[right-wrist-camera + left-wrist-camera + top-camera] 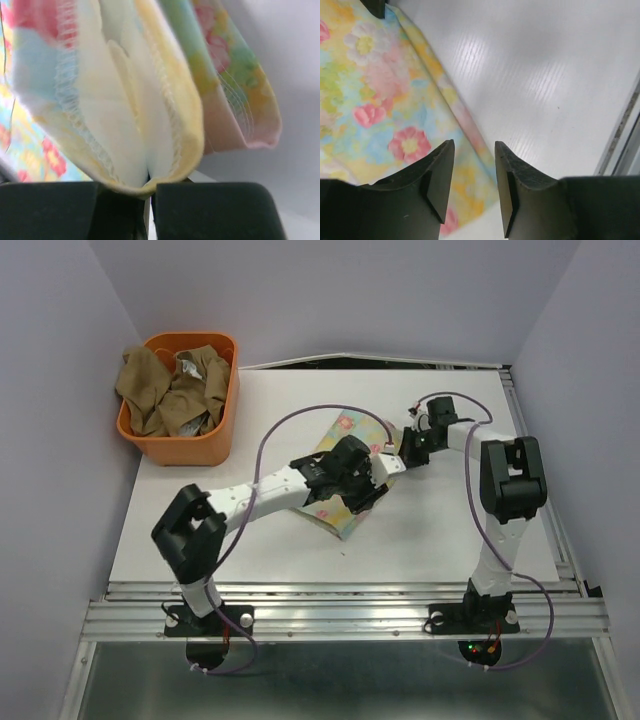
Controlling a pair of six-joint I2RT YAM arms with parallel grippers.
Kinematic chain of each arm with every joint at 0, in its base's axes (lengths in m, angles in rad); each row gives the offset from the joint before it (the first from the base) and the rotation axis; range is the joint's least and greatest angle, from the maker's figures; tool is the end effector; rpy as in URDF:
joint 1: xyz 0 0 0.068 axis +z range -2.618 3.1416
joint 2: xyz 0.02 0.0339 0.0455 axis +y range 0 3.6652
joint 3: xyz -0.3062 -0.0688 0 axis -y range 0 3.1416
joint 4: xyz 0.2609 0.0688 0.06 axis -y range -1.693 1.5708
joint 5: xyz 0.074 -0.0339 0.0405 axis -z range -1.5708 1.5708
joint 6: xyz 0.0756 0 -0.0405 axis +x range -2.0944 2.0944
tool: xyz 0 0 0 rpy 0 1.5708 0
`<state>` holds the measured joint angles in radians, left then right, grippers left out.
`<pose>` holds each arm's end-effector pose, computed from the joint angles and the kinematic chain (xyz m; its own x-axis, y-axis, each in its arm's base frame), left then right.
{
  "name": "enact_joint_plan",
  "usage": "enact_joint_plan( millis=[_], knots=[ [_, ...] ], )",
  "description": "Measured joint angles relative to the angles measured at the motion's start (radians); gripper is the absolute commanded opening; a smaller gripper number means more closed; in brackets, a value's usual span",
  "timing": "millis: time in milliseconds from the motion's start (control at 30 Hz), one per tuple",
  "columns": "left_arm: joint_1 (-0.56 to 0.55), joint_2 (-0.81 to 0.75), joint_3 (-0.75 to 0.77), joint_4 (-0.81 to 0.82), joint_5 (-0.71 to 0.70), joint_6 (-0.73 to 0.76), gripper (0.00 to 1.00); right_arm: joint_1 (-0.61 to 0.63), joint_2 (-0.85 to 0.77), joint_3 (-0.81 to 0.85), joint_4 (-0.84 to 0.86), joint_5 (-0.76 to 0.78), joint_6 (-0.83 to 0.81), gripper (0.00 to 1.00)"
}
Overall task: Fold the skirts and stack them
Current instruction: Fold the skirt
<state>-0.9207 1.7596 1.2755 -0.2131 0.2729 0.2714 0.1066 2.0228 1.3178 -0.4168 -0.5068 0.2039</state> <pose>0.2555 -0.3696 0.2517 -0.1354 0.6046 -0.7850 0.9632 0.2660 0.0388 0.4457 0.0846 0.1394 -0.9385 0.0776 -0.3365 -0.1149 0.8488 0.5161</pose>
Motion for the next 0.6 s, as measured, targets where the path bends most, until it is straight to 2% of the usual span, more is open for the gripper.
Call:
enact_joint_plan(
  millis=[167, 200, 233, 300, 333, 367, 400, 500, 600],
  knots=[
    [0.044, -0.231, -0.057, -0.019, 0.016, 0.074, 0.54, 0.000, 0.109, 0.214, -0.011, 0.127, -0.202, 0.01],
    [0.058, -0.264, -0.074, -0.024, 0.016, 0.092, 0.54, 0.003, 0.121, 0.238, -0.009, 0.147, -0.240, 0.05],
    [0.076, -0.286, -0.093, -0.027, 0.018, 0.109, 0.54, 0.009, 0.128, 0.252, -0.008, 0.159, -0.264, 0.10],
    [0.100, -0.308, -0.133, -0.024, 0.014, 0.147, 0.53, 0.020, 0.132, 0.266, -0.001, 0.204, -0.325, 0.28],
    [0.113, -0.311, -0.166, -0.027, 0.003, 0.175, 0.54, 0.034, 0.132, 0.272, 0.000, 0.236, -0.353, 0.57],
    [0.118, -0.311, -0.196, -0.019, -0.009, 0.195, 0.54, 0.045, 0.132, 0.277, 0.000, 0.257, -0.369, 0.69],
    [0.118, -0.310, -0.235, -0.019, -0.026, 0.229, 0.55, 0.056, 0.132, 0.283, 0.002, 0.276, -0.382, 0.75],
    [0.115, -0.308, -0.329, -0.015, -0.061, 0.303, 0.59, 0.097, 0.132, 0.295, 0.002, 0.357, -0.410, 0.83],
    [0.114, -0.308, -0.397, 0.012, -0.101, 0.382, 0.61, 0.112, 0.124, 0.297, -0.011, 0.426, -0.425, 0.83]
  ],
)
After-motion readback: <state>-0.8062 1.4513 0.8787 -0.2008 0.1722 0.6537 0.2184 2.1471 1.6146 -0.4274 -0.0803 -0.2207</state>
